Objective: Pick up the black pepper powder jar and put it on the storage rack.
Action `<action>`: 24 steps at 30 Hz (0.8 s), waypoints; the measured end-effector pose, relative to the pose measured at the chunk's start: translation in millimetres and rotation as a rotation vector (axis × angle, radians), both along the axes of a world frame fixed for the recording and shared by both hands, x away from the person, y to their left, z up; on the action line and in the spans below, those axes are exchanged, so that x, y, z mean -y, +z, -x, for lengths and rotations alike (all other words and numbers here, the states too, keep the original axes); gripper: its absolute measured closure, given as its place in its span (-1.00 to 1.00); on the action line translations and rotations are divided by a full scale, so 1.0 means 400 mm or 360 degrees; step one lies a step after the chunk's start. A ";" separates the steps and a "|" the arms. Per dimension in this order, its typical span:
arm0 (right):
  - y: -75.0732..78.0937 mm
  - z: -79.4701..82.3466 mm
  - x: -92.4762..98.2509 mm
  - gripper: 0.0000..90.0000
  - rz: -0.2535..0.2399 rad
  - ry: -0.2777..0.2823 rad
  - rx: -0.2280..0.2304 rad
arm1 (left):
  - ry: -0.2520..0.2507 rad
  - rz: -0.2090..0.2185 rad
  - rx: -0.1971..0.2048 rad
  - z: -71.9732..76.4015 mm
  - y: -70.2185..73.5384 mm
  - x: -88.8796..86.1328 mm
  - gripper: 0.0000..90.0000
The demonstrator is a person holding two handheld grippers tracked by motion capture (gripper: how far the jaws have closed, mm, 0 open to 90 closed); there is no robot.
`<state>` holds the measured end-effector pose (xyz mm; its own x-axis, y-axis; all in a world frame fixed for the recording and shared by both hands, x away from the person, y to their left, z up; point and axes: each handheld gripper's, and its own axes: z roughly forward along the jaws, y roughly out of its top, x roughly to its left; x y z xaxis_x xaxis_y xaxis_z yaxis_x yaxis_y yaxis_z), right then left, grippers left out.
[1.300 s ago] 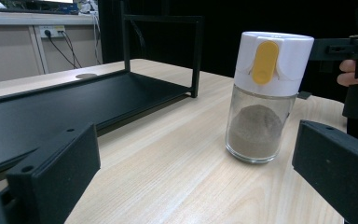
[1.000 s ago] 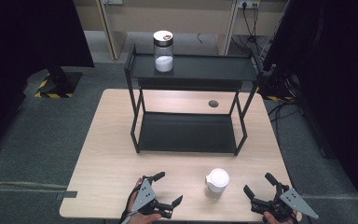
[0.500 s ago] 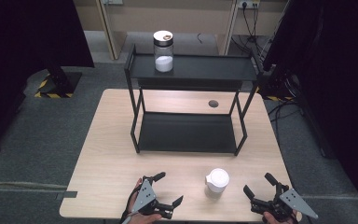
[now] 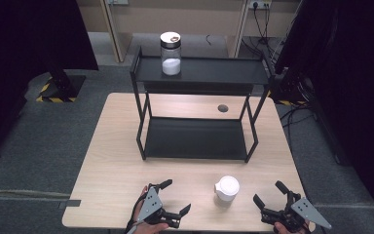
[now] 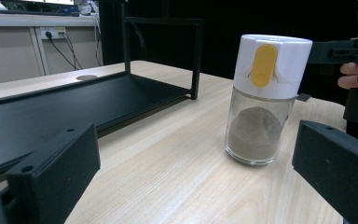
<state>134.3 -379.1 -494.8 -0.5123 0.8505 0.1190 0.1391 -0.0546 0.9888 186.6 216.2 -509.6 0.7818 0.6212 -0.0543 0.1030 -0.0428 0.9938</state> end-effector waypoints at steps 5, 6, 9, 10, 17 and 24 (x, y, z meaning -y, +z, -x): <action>0.000 -0.002 -0.005 -1.00 0.0009 0.0026 0.0005 | 0.0002 0.0001 0.0001 0.000 0.000 0.000 -1.00; 0.001 -0.002 -0.006 -1.00 0.0012 0.0030 0.0001 | 0.0003 0.0003 0.0001 0.000 0.000 0.000 -1.00; 0.000 -0.003 -0.011 -1.00 0.0016 0.0051 0.0007 | 0.0003 0.0005 0.0001 0.000 0.000 0.000 -1.00; 0.000 -0.003 -0.013 -1.00 0.0015 0.0057 0.0006 | 0.0002 0.0003 0.0000 -0.001 0.000 0.000 -1.00; -0.001 -0.009 -0.030 -1.00 0.0033 0.0135 0.0015 | 0.0001 0.0003 0.0000 -0.001 0.000 0.003 -1.00; 0.001 -0.009 -0.045 -1.00 0.0048 0.0181 0.0021 | -0.0014 0.0001 0.0014 -0.002 0.001 0.005 -1.00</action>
<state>138.1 -361.2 -494.5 -0.6072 0.7898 0.0872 0.1298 -0.0096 0.9915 187.3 214.2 -509.4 0.7875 0.6144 -0.0478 0.0941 -0.0432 0.9946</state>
